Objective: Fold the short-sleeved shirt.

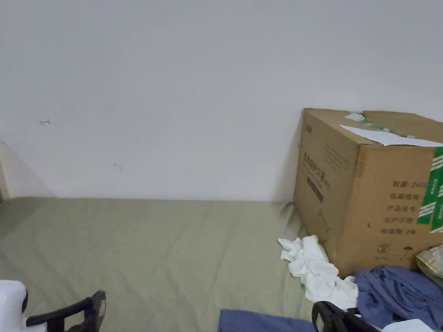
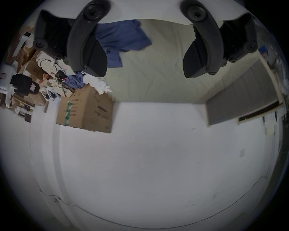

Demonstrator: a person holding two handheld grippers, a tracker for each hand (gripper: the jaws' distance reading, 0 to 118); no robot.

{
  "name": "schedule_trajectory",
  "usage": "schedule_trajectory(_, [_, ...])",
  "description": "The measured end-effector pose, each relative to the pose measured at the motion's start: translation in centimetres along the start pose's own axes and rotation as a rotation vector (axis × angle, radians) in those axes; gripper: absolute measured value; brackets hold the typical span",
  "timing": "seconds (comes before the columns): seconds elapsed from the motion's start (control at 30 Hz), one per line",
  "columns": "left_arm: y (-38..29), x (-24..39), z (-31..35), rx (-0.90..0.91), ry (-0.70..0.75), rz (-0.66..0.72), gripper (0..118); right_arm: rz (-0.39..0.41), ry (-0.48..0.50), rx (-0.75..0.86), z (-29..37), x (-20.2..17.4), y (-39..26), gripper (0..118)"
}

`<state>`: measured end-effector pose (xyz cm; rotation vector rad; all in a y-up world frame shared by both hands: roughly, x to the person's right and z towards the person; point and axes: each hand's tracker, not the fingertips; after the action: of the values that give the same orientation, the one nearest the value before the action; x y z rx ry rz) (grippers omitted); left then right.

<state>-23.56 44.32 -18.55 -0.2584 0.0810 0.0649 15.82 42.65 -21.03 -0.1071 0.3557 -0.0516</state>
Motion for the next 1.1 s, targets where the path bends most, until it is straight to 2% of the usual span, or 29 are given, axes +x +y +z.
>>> schedule_trajectory(0.03, [-0.9,-0.9,0.2,-0.032,0.0,0.038,84,0.003,0.014,-0.002,-0.2,-0.3,-0.2,6])
schedule_trajectory(0.07, [-1.6,-1.6,0.1,-0.065,-0.011,0.074,53,0.006,0.024,-0.005,-0.3,-0.7,-0.3,6])
schedule_trajectory(0.1, [-2.3,-2.0,0.0,-0.081,-0.006,0.093,6,0.009,0.034,-0.007,-0.4,-1.1,-0.3,6])
schedule_trajectory(0.17, [-3.2,-1.8,-0.2,-0.096,0.069,0.064,5,0.018,0.047,-0.009,-0.4,-1.5,-0.5,6])
schedule_trajectory(0.23, [-3.2,-1.6,-0.9,-0.122,0.073,0.022,5,0.03,0.05,-0.01,-0.3,-1.7,-0.6,6])
schedule_trajectory(0.47, [-1.6,0.5,-4.1,-0.111,0.0,0.011,5,0.061,0.035,-0.003,-0.4,-0.7,-0.1,6])
schedule_trajectory(0.53, [-1.1,1.3,-5.7,-0.124,-0.034,-0.003,10,0.066,0.026,0.006,-0.4,-0.1,0.2,6])
schedule_trajectory(0.57, [-0.9,1.6,-6.9,-0.143,-0.064,-0.001,27,0.069,0.022,0.014,-0.5,0.1,0.3,6])
schedule_trajectory(0.6, [-0.9,1.8,-8.1,-0.181,-0.106,0.017,63,0.07,0.014,0.018,-0.6,0.4,0.3,6])
schedule_trajectory(0.63, [-1.0,1.9,-9.4,-0.225,-0.151,0.046,78,0.069,0.003,0.015,-0.8,0.6,0.3,6])
schedule_trajectory(0.7, [-1.8,2.2,-12.4,-0.263,-0.172,0.085,78,0.07,-0.015,0.007,-0.7,0.6,0.7,6])
schedule_trajectory(0.83, [-5.4,3.7,-19.4,-0.463,-0.093,0.015,80,0.066,-0.026,0.025,-0.3,0.7,0.9,6])
schedule_trajectory(0.87, [-6.8,3.9,-21.1,-0.507,-0.12,0.033,81,0.064,-0.027,0.026,-0.4,0.8,0.8,6])
schedule_trajectory(1.0, [-12.3,3.9,-27.0,-0.723,-0.149,0.131,96,0.056,-0.035,0.008,-1.3,1.1,0.5,6])
schedule_trajectory(1.1, [-16.2,3.9,-30.5,-0.842,-0.101,0.173,105,0.061,-0.048,-0.017,-1.8,1.3,0.1,6])
